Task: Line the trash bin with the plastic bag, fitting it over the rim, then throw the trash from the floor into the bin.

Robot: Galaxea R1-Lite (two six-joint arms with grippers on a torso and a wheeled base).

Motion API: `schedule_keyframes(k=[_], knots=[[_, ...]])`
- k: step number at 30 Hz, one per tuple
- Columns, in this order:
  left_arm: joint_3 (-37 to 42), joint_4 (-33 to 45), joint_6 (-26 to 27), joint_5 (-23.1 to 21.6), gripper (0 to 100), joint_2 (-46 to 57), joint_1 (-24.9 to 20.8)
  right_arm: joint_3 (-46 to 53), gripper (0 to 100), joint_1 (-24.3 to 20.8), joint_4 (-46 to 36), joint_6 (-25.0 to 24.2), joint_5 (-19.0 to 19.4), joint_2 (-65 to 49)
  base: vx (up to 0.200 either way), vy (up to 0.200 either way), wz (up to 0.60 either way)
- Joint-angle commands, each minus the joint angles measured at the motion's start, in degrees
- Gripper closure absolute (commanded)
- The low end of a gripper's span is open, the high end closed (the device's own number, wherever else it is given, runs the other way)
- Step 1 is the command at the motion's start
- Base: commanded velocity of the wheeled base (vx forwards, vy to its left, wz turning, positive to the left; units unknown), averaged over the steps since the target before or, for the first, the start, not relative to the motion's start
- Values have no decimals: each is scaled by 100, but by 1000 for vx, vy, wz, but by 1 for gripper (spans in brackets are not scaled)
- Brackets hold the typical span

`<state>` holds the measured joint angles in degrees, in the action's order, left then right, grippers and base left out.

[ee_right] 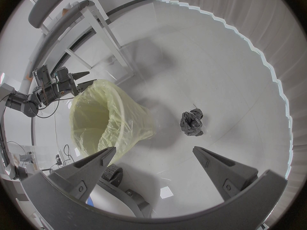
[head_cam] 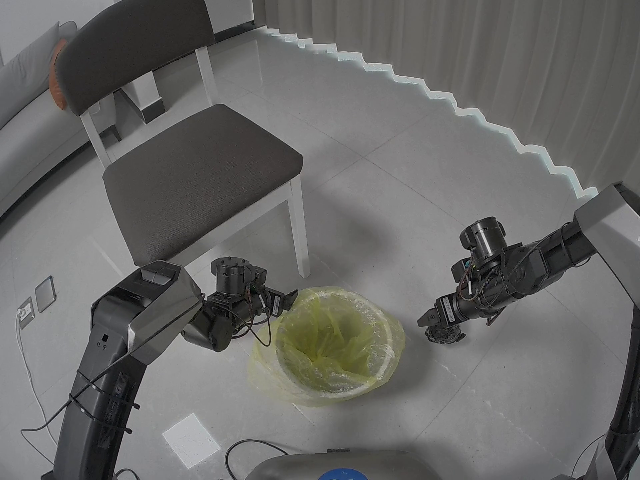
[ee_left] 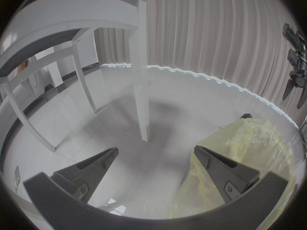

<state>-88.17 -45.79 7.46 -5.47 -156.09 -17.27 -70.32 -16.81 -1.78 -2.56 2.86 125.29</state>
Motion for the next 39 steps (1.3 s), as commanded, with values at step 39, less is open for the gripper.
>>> schedule_keyframes(k=[39], knots=[[4704,-3402,-614,-85,0,2434,348,-1696,0,-1975,415,318,-1069,1401,0,0,0]])
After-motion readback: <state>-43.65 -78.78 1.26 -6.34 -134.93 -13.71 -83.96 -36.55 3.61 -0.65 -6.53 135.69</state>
